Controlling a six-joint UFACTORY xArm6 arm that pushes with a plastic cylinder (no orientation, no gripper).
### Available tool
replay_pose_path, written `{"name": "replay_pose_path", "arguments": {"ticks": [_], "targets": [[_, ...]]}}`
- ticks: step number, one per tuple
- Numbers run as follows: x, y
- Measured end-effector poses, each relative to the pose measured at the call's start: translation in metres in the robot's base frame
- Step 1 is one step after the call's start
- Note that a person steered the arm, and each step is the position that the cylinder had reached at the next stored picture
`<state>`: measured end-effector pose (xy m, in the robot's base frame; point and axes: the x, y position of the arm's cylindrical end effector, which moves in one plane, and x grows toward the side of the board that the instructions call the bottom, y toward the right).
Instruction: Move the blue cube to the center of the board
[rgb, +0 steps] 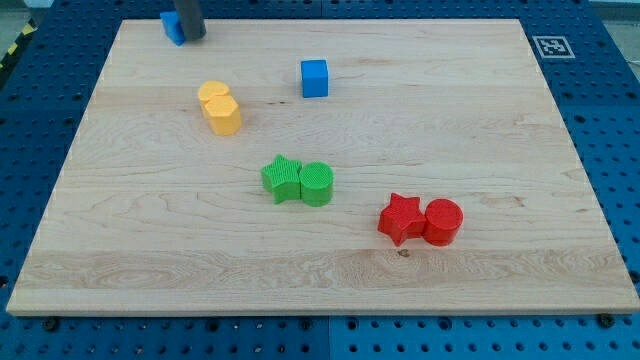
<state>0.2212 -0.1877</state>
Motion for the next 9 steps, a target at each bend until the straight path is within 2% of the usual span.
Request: {"name": "replay_pose_path", "arguments": {"ticks": [1,3,5,6,8,9], "targets": [[0.004,0.008],[0.087,0.09],[0.092,0.147],[0.089,0.145],[0.055,0.161],[0.075,0.166]]}}
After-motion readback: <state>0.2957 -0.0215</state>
